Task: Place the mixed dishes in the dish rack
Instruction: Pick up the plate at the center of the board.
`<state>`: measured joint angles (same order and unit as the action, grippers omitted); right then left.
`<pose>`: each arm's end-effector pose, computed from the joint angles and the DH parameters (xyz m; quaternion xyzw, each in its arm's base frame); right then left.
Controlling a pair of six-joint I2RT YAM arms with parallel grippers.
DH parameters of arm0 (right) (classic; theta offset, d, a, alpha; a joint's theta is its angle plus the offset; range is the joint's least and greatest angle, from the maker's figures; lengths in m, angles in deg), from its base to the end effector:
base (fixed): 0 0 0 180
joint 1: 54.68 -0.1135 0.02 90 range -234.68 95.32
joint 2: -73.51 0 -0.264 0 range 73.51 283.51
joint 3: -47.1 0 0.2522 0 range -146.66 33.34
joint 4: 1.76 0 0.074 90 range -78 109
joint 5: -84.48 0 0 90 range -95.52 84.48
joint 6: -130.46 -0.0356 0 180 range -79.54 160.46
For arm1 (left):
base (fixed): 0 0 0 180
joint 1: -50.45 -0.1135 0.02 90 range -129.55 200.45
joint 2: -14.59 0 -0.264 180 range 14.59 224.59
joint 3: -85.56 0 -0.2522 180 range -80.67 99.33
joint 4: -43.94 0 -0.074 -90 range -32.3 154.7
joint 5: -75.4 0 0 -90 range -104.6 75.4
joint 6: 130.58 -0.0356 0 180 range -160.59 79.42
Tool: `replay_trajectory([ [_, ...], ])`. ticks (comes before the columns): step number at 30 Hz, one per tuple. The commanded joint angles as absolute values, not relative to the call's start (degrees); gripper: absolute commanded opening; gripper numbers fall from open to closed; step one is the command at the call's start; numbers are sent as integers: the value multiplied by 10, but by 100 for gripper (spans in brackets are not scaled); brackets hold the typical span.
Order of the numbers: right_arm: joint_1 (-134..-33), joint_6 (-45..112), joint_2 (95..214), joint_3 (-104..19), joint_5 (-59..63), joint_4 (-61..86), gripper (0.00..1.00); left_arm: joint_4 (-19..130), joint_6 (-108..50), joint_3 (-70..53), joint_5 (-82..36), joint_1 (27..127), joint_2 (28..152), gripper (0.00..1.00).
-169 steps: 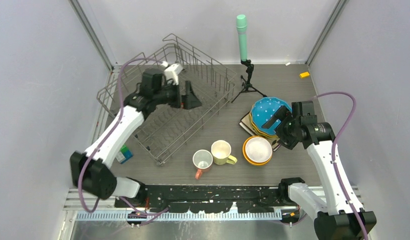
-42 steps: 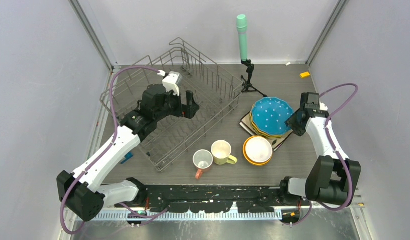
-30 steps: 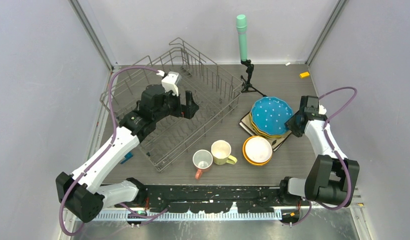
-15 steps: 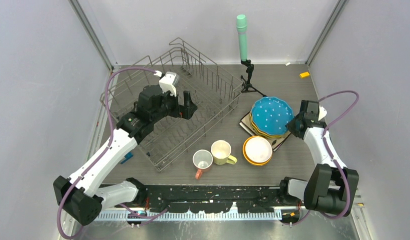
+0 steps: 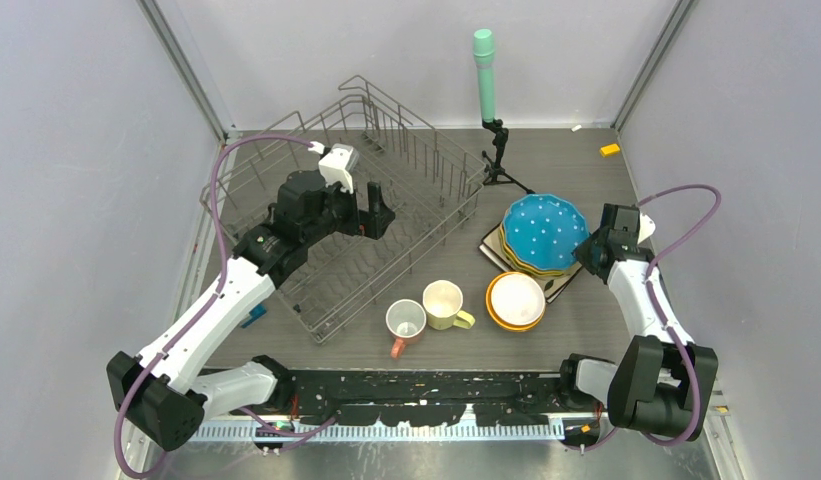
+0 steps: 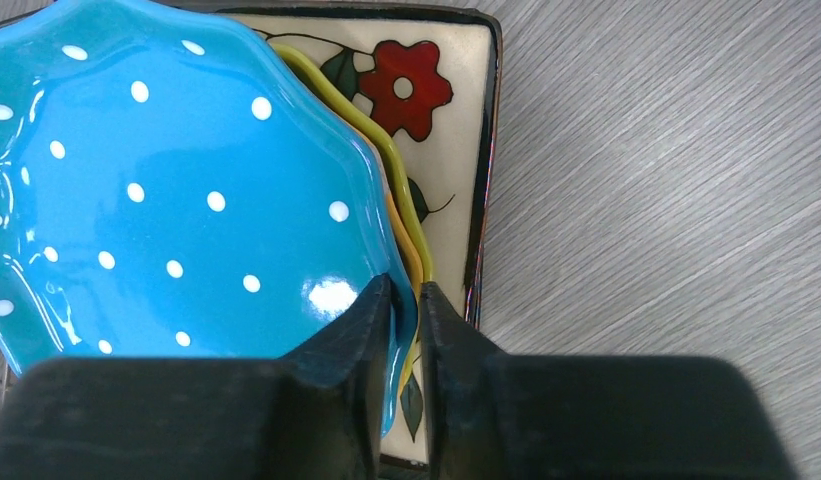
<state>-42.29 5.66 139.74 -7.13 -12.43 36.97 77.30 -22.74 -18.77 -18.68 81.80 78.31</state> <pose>0.2232 -0.0534 0.2180 0.3949 0.8534 0.0095 0.3401 0.2137 -0.1332 0.3625 0.1170 0.8175 -0.2611 0.4998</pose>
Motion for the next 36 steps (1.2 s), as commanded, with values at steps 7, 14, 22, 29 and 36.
replay_trajectory([
  [7,-419,54,1379,-34,-159,329,29,761,-221,-189,-193,815,773,100],
  [14,-419,51,1368,-21,-161,311,18,761,-220,-192,-192,815,770,100],
  [22,-419,45,1338,-21,-163,319,0,759,-217,-192,-197,815,774,100],
  [29,-418,28,1315,-29,-122,329,0,759,-215,-194,-199,815,772,100],
  [36,-414,-10,1284,-27,-74,306,0,754,-209,-195,-207,815,778,100],
])
